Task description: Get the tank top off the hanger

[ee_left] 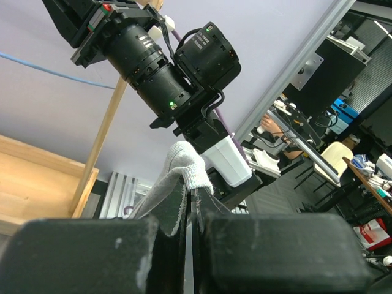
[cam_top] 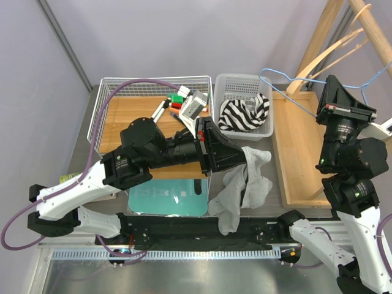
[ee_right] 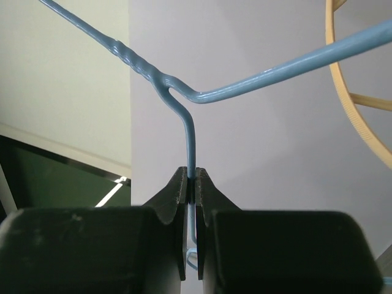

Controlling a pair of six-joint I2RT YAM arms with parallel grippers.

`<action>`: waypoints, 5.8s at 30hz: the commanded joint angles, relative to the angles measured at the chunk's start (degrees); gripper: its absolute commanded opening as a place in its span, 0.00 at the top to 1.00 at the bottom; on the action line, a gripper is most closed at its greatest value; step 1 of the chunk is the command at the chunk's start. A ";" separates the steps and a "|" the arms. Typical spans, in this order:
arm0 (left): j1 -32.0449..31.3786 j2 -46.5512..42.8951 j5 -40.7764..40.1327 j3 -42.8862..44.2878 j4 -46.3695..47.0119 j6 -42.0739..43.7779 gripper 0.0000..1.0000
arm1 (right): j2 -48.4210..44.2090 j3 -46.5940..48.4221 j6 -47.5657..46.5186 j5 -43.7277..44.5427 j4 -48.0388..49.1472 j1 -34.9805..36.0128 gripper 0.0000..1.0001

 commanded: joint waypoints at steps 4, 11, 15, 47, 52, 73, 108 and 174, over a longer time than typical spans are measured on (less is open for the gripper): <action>-0.07 -0.15 1.71 1.89 3.63 -0.91 1.00 | -0.19 1.49 -0.32 7.31 2.69 0.09 0.99; -0.16 -0.33 1.79 2.16 3.62 -1.08 1.00 | -1.06 1.67 1.79 11.62 2.24 0.09 0.99; -0.25 -0.07 1.97 2.51 3.45 -1.26 1.00 | -1.24 2.02 4.42 12.41 1.72 0.00 0.99; -1.12 0.63 1.09 2.77 3.10 -0.47 1.00 | -10.20 -10.63 12.26 4.35 -6.10 0.09 0.59; -1.30 0.64 1.09 2.51 3.01 -0.38 1.00 | -14.24 -11.08 5.58 -2.69 -11.10 0.09 0.32; -1.30 5.91 -0.75 13.92 -0.59 2.70 1.00 | -22.33 -4.66 -38.60 -60.00 -36.33 0.09 0.00; -1.30 10.31 5.40 17.63 5.38 -4.51 1.00 | -35.86 -0.44 -36.00 -3.80 -56.81 0.35 0.00; -2.27 3.71 3.20 9.27 4.86 -2.49 1.00 | -35.25 -12.48 -28.25 22.73 -50.41 13.18 0.66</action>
